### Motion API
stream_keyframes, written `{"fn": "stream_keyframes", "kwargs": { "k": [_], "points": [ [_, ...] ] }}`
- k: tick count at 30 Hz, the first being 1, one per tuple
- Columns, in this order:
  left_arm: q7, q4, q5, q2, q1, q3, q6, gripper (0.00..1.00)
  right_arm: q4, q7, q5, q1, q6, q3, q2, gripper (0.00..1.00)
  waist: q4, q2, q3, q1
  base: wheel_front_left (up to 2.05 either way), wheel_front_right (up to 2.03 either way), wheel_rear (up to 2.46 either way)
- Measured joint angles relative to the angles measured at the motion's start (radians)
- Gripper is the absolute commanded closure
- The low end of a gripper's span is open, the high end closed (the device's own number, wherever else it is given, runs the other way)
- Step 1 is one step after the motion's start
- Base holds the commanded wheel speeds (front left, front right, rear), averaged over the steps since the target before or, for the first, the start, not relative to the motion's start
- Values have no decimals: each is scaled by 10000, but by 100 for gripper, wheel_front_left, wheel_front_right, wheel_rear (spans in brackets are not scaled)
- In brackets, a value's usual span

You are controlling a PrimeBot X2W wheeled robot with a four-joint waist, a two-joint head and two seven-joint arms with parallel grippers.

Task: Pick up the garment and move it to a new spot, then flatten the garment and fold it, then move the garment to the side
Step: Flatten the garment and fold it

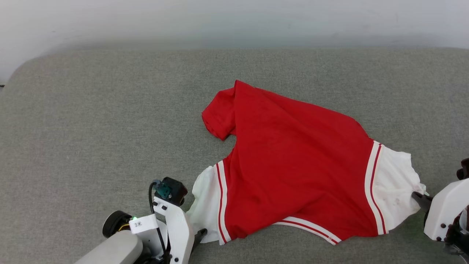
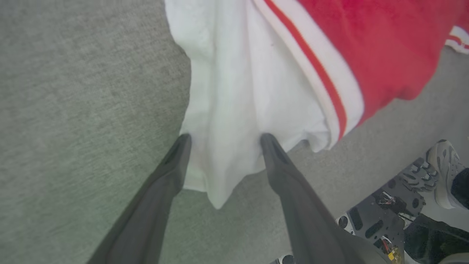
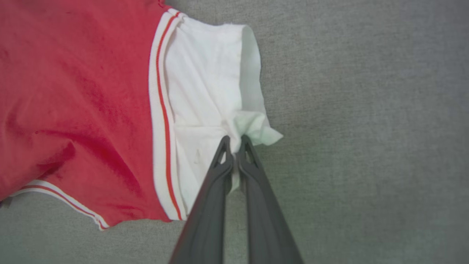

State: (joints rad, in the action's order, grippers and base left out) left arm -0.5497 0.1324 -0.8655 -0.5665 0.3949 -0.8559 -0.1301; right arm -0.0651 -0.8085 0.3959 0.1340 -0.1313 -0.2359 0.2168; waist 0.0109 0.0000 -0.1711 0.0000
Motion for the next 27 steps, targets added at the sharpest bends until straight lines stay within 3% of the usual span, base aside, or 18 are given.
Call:
{"fn": "stream_keyframes", "kwargs": {
  "k": [4,6,7,13,27],
  "points": [
    [-721,393,115,8,417,-422,265,0,19,13,-13,88,0,36,-71,100,-118,0,-180,-1,0,0,0],
    [-1011,523,176,38,588,-577,422,62,17,31,-12,94,0,59,-100,100,-153,0,-220,-1,0,0,0],
    [-1066,558,178,56,663,-633,518,100,19,88,-10,96,0,69,-107,100,-159,0,-232,-1,0,0,0],
    [-420,811,270,194,750,-535,642,100,-13,307,6,-4,0,132,-121,100,-109,0,72,0,0,0,0],
    [2508,-192,591,-203,939,1388,-518,100,389,1099,4,-143,0,857,539,100,6,0,1779,-1,0,0,0]
  ]
}}
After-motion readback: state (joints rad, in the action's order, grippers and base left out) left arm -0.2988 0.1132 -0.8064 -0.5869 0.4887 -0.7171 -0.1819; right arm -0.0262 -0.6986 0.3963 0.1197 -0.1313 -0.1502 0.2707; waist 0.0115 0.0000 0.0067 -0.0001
